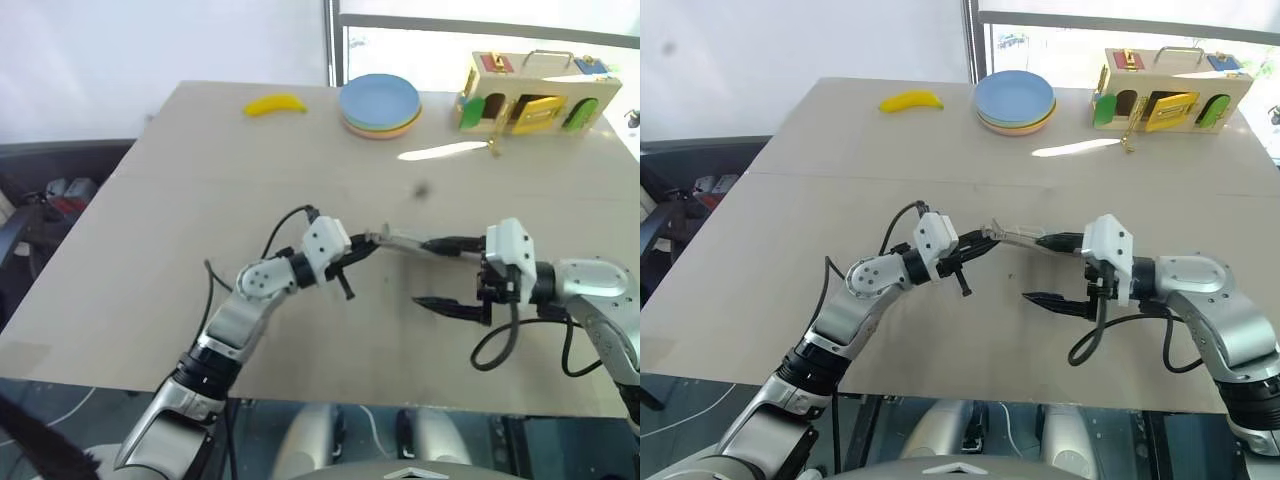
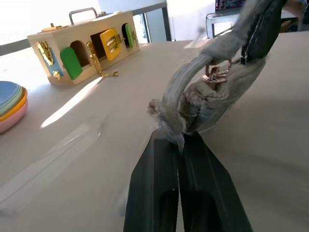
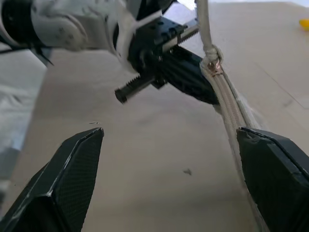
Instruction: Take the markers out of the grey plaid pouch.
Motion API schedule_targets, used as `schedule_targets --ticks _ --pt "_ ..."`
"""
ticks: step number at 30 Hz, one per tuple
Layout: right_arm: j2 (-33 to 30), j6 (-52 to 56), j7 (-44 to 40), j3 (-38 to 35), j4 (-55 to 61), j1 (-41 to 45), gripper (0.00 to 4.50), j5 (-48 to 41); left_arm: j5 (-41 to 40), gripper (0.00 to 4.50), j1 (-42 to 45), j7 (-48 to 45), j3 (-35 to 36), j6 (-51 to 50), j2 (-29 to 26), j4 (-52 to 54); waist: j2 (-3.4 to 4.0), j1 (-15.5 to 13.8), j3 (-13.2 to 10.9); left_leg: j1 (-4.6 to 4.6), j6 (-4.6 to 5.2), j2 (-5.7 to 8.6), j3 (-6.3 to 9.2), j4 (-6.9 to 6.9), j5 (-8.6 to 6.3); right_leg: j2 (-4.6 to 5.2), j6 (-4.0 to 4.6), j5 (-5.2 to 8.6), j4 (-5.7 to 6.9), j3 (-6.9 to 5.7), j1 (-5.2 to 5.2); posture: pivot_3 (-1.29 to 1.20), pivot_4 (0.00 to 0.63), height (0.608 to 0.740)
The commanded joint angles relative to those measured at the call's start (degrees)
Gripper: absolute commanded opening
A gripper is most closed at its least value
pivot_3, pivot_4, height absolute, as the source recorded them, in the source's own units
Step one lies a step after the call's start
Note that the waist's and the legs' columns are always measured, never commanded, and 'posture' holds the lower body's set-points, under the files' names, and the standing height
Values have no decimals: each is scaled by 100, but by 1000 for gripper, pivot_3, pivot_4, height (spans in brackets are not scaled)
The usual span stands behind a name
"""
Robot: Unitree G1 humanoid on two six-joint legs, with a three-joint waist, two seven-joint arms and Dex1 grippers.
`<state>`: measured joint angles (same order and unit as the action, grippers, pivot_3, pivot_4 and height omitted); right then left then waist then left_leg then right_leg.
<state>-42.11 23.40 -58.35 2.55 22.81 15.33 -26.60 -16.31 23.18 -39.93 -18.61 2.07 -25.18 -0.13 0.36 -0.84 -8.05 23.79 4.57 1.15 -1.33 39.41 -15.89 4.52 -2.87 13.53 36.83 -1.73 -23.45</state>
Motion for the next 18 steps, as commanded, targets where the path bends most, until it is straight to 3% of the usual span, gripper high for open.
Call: schedule_targets --ticks 1,8,18 --pt "0 -384 324 135 -103 234 4500 654 124 33 -22 -140 124 94 93 275 -1 -1 -1 -1 0 0 0 0 0 -1 0 0 0 -1 0 0 150 740" --pt "174 -436 520 69 -145 617 4500 769 150 33 -44 -272 244 -26 238 308 -3 -2 -2 -2 -3 -3 0 0 2 -7 0 0 0 -6 0 0 150 740" --pt "838 371 887 202 456 672 4500 61 207 33 10 -336 293 -116 472 257 -4 2 -3 -2 -3 -4 1 0 2 -6 0 0 1 -2 0 0 150 740"
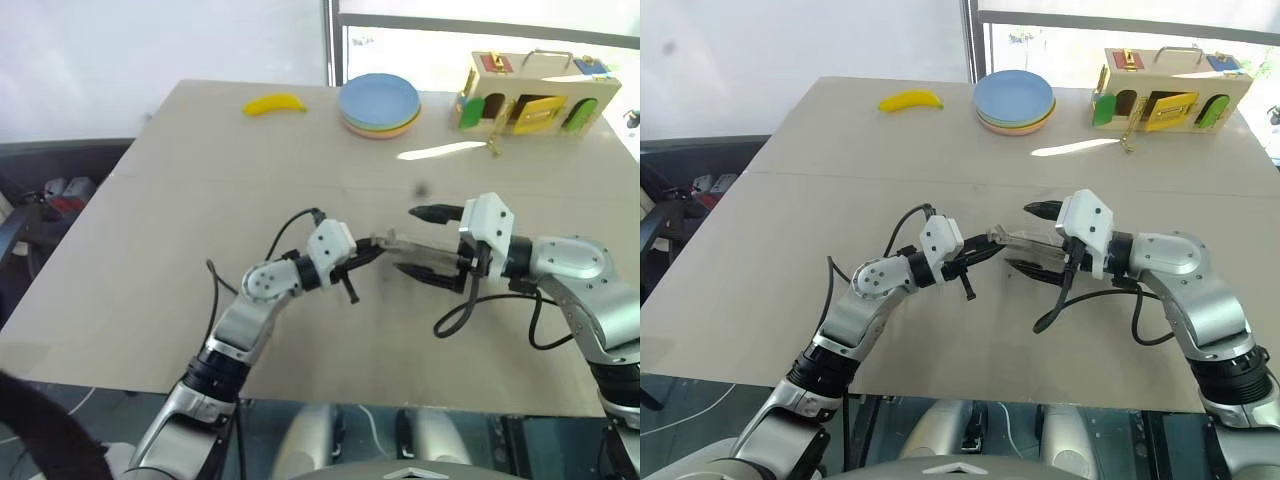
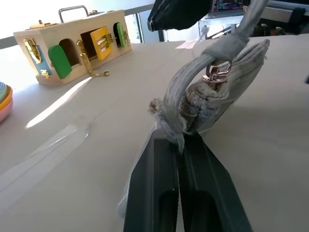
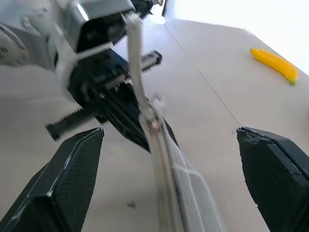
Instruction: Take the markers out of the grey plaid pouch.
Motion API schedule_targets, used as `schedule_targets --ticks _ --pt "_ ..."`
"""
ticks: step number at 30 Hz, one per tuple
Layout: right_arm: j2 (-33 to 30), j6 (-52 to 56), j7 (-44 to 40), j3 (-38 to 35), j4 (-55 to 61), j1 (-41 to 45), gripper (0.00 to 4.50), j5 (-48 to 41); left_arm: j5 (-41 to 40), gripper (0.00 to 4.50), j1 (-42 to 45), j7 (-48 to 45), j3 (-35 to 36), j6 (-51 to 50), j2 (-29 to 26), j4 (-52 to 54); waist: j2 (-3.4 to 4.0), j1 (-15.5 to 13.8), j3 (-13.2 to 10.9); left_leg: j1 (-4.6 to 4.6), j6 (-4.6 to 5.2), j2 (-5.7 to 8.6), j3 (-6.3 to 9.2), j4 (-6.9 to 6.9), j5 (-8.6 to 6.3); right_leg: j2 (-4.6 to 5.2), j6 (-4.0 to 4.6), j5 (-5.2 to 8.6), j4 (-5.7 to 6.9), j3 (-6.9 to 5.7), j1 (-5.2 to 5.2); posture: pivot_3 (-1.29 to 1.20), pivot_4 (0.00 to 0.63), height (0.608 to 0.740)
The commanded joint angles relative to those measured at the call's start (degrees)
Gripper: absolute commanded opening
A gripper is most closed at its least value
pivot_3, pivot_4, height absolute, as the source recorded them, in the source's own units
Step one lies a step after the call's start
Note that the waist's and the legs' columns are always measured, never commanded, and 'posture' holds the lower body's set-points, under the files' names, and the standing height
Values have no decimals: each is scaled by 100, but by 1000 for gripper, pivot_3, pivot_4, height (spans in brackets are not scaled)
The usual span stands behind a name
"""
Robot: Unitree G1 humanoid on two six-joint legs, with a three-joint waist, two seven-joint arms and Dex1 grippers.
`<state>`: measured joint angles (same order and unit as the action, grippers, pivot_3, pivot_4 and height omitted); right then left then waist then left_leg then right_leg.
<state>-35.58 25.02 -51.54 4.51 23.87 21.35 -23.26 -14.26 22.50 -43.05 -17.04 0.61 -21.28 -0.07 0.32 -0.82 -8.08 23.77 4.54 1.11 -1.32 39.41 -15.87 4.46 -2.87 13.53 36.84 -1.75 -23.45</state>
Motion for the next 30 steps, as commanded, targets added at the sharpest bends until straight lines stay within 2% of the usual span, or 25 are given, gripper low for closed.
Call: schedule_targets --ticks 1,3,7,9,11,15,20,30 --pt "271 301 272 4 388 81 4241 -339 9 6 82 -30 146 18 102 245 0 1 0 0 0 -1 0 0 0 -1 0 0 0 2 0 0 150 740" --pt "382 414 364 -5 444 75 3701 -417 38 0 86 -54 164 8 134 233 0 1 0 0 -1 -2 1 0 0 -2 0 0 2 1 0 0 150 740" --pt "420 492 441 -7 479 63 1885 -437 70 0 80 -98 208 -17 174 216 0 -5 0 0 0 1 1 0 0 0 0 0 1 -1 0 0 150 740" --pt "436 510 477 -29 469 64 769 -474 71 0 79 -117 224 -29 182 211 0 0 0 0 0 2 0 0 0 0 0 0 1 -2 0 0 150 740" --pt "460 528 517 -69 468 66 59 -546 76 0 77 -132 244 -34 196 180 0 2 0 0 0 1 0 0 0 -1 0 0 1 -2 0 0 150 740" --pt "574 726 704 -346 520 77 59 -929 26 0 65 -62 337 -127 275 159 0 1 0 -1 -1 -2 0 0 0 -4 0 0 2 -2 0 0 150 740" --pt "508 1169 963 -1228 473 50 59 -1777 -130 0 -24 93 536 -387 447 237 -2 -6 -1 0 0 0 0 0 0 -1 0 0 1 1 0 0 150 740" --pt "385 1381 1387 -1940 304 -293 59 -2304 -100 0 -360 399 596 -548 582 486 -2 3 -1 -1 0 -4 1 -2 0 1 1 0 2 17 0 0 150 740"
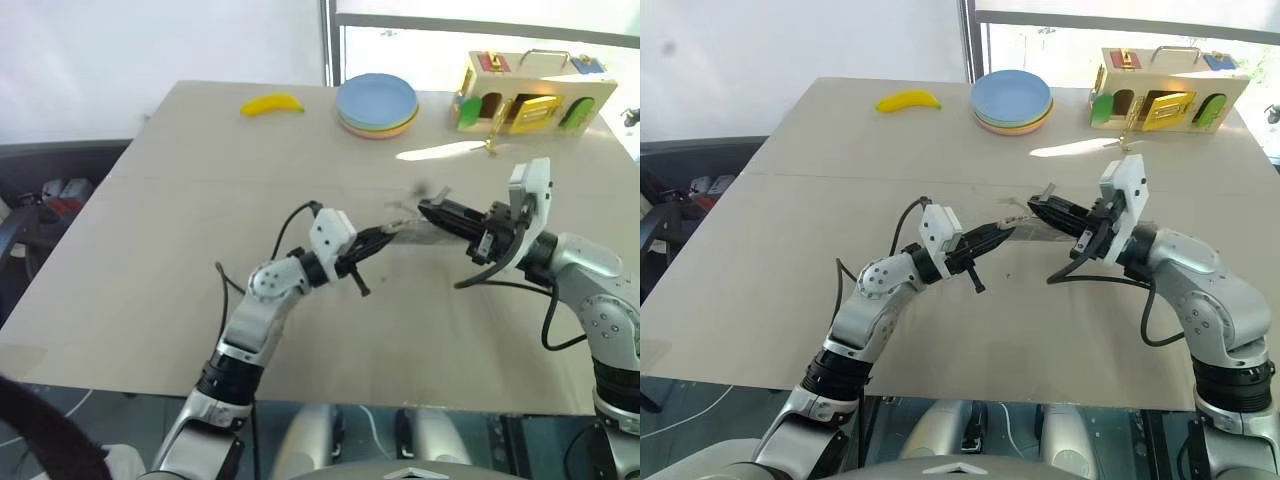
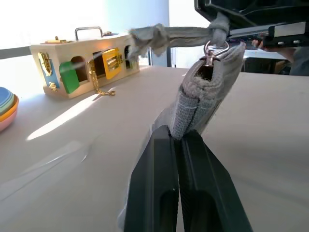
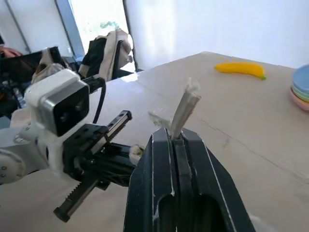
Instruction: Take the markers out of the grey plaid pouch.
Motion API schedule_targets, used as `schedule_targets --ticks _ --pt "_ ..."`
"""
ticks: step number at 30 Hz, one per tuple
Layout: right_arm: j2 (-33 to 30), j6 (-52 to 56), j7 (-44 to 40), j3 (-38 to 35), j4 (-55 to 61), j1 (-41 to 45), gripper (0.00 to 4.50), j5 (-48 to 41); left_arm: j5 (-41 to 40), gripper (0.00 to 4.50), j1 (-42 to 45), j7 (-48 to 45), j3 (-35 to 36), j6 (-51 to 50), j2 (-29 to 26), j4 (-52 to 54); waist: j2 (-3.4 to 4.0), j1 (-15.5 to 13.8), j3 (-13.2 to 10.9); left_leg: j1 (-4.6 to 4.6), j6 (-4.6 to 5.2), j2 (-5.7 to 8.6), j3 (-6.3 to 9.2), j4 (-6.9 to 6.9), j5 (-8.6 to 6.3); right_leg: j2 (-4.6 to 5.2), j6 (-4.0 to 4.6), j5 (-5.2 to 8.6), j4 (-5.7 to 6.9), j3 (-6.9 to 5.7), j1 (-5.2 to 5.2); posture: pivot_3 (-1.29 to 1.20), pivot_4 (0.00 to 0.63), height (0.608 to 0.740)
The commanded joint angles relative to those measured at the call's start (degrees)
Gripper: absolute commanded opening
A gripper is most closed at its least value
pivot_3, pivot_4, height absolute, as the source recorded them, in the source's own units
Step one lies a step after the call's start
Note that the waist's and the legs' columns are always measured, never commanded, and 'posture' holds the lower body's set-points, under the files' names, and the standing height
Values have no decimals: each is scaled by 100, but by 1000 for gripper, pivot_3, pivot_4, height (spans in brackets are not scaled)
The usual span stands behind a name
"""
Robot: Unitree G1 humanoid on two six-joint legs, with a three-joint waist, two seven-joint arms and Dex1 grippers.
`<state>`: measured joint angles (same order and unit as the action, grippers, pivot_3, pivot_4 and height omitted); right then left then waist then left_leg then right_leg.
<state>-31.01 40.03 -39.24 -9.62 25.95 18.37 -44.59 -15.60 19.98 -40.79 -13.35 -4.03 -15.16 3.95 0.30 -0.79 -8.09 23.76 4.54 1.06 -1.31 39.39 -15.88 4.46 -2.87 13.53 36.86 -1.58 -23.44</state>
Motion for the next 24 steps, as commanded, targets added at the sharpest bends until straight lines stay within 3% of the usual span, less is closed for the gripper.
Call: schedule_targets --ticks 1,15,24 --pt "-89 -142 167 -532 78 -44 59 -154 20 0 -119 193 242 -103 -23 108 0 -1 0 0 0 0 -1 0 0 0 0 0 0 1 0 0 150 740" --pt "-727 -792 -16 -1435 -1143 -596 59 343 6 0 -224 219 474 -113 -219 182 0 -7 0 0 1 1 -2 0 0 -4 0 0 0 0 1 0 150 740" --pt "-1226 -540 31 -1660 -1632 -830 59 493 -3 0 -247 206 469 -153 -223 227 0 -6 0 -2 1 -2 -6 0 0 -4 0 0 0 5 1 0 150 740"
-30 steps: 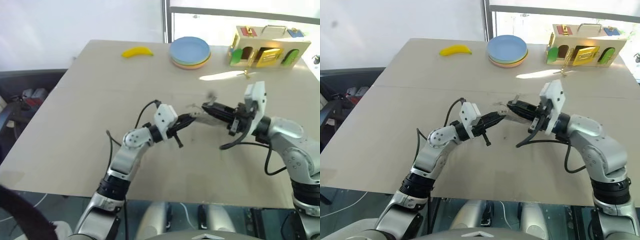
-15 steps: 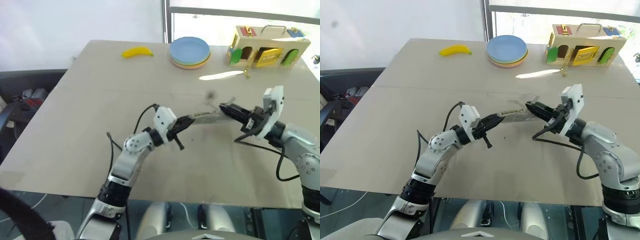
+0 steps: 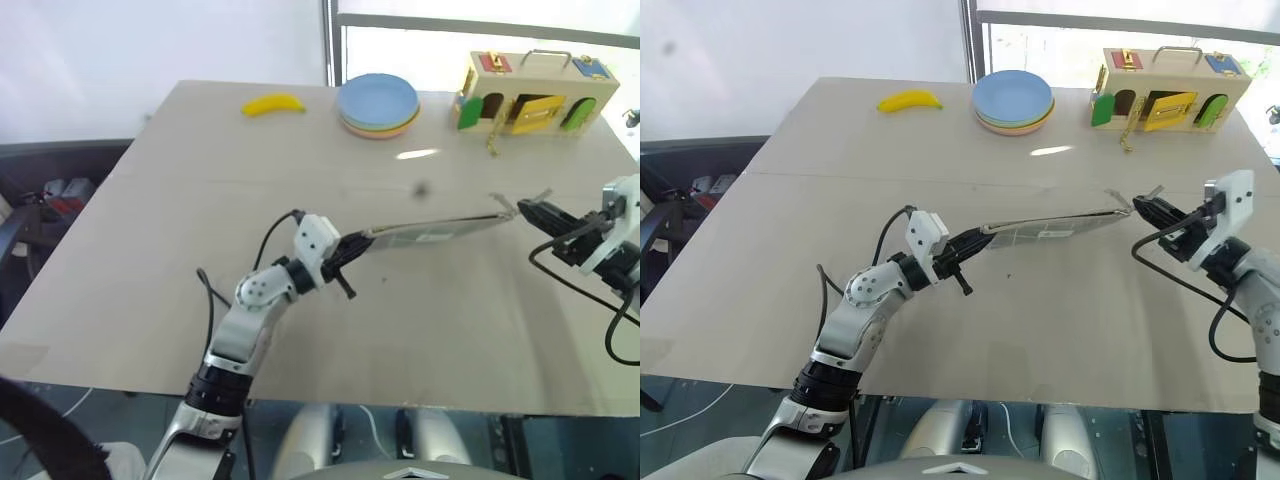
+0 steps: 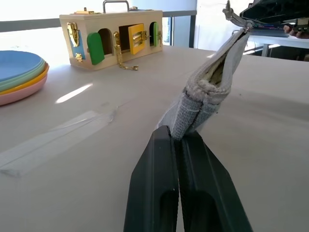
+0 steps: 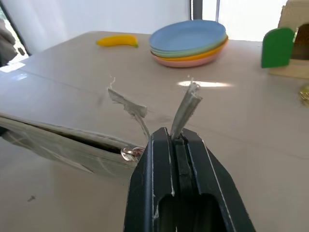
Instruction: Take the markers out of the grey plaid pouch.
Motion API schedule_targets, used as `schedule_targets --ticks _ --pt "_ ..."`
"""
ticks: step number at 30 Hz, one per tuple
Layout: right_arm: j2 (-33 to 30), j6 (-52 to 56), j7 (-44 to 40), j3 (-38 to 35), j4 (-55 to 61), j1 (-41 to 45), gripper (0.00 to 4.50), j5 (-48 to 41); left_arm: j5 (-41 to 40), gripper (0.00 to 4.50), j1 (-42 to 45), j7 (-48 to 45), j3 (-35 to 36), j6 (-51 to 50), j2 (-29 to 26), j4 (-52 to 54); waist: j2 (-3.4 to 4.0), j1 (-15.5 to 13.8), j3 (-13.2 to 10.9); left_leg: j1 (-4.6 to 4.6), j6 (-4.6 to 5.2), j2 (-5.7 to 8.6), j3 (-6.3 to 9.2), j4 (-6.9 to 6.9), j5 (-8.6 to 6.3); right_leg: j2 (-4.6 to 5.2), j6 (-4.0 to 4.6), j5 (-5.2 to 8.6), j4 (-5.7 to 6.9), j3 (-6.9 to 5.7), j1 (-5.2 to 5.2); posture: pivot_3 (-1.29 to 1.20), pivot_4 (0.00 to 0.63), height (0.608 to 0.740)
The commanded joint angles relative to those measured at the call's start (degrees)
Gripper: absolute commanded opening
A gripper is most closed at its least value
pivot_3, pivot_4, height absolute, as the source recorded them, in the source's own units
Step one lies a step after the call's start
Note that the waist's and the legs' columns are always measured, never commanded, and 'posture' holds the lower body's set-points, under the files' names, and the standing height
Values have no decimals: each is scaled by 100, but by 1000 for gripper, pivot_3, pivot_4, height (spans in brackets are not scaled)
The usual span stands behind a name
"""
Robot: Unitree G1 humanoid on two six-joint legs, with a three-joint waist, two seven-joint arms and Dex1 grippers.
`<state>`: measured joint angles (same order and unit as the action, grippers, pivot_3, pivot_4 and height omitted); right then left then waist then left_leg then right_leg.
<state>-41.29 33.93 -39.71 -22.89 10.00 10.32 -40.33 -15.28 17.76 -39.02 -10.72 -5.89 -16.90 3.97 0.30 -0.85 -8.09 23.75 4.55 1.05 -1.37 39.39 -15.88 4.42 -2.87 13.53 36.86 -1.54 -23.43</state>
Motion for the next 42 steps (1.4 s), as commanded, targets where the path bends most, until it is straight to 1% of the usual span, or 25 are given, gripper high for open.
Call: schedule_targets --ticks 1,4,5,6,7,9,10,11,12,15,19,21,22,23,25,26,29,33,38,42 --pt "-262 66 91 -334 -82 -35 59 120 -37 0 -16 24 200 32 -44 220 0 0 0 0 0 0 0 0 0 0 0 0 0 1 0 0 150 740" --pt "-446 -56 72 -344 -229 -66 59 333 -45 0 7 14 198 29 -35 197 0 0 0 0 0 0 -2 0 0 2 0 0 0 3 0 0 150 740" --pt "-504 -113 51 -336 -253 -86 303 413 -50 0 15 12 200 28 -29 183 0 0 0 0 1 0 -2 0 0 2 0 0 0 3 0 0 150 740" --pt "-537 -146 4 -329 -251 -97 637 438 -50 0 21 8 197 31 -21 168 0 -2 0 0 1 0 -2 0 0 2 0 0 0 3 0 0 150 740" --pt "-561 -112 -67 -323 -189 -101 828 386 -46 0 27 9 185 29 -7 159 0 -11 0 0 1 0 -2 0 0 2 0 0 0 2 0 0 150 740" --pt "-583 -82 -167 -297 -23 -75 1874 299 -43 0 34 -11 159 26 24 160 0 -5 0 0 0 0 -2 0 0 1 0 0 0 2 0 0 150 740" --pt "-610 -106 -217 -266 40 -49 2224 303 -40 0 37 -21 150 23 39 165 0 -2 0 0 0 -1 -2 0 0 1 0 0 0 2 0 0 150 740" --pt "-642 -161 -312 -227 94 -15 2808 310 -33 0 41 -26 143 21 52 163 0 -1 0 0 0 -1 -2 0 0 1 0 0 0 3 0 0 150 740" --pt "-643 -213 -319 -223 119 70 2974 324 -26 0 46 -34 132 23 66 153 0 0 0 0 1 0 -2 0 0 1 0 0 0 3 0 0 150 740" --pt "-599 -314 -360 -179 235 397 2974 271 -11 0 77 -48 105 22 117 115 0 5 0 -3 1 -1 -5 0 0 1 0 0 0 6 0 0 150 740" --pt "-531 -83 -472 238 815 621 2974 65 9 0 117 -67 87 10 174 81 0 2 0 -1 0 -5 -3 0 0 -2 0 0 0 4 0 0 150 740" --pt "-428 -9 -587 761 1209 566 1980 71 31 0 129 -66 70 9 221 62 -1 -3 -1 -1 0 -6 -3 0 0 0 0 0 -1 3 0 0 150 740" --pt "-367 -21 -637 970 1311 512 1596 108 42 0 132 -60 70 10 245 49 -2 -8 -1 0 0 -6 -2 0 0 5 0 0 -3 3 0 0 150 740" --pt "-329 -37 -665 1091 1361 475 1373 137 49 0 135 -56 73 10 261 41 -2 -8 -1 1 0 -6 -3 1 0 7 0 0 -3 3 1 0 150 740" --pt "-363 -241 -793 1334 1350 366 441 408 63 0 128 -57 77 -1 272 56 -2 -13 -1 1 1 -5 -2 1 0 9 0 0 -4 3 0 0 150 740" --pt "-380 -391 -853 1441 1307 317 61 570 66 0 115 -64 76 -11 272 77 -3 -12 -2 1 1 -4 -2 1 0 10 0 0 -4 2 0 0 150 740" --pt "-425 -654 -1008 1613 1167 206 61 885 71 0 100 -72 86 -35 271 104 -3 -9 -2 1 0 -2 -2 1 0 7 0 0 -4 2 0 0 150 740" --pt "-322 -836 -1056 1659 955 170 61 1095 78 0 97 -39 107 -54 284 112 -3 -3 -2 -1 0 -3 -2 1 0 2 0 0 -3 1 0 0 150 740" --pt "-230 -734 -903 1703 878 268 61 1195 98 0 77 -70 70 -38 270 142 -3 -3 -2 -1 -1 -4 -2 1 0 2 0 0 -3 2 0 0 150 740" --pt "-336 -762 -962 1969 851 334 61 1534 113 0 80 -110 56 -20 270 127 -3 -3 -2 -1 -1 -4 -2 1 0 2 0 0 -3 1 0 0 150 740"
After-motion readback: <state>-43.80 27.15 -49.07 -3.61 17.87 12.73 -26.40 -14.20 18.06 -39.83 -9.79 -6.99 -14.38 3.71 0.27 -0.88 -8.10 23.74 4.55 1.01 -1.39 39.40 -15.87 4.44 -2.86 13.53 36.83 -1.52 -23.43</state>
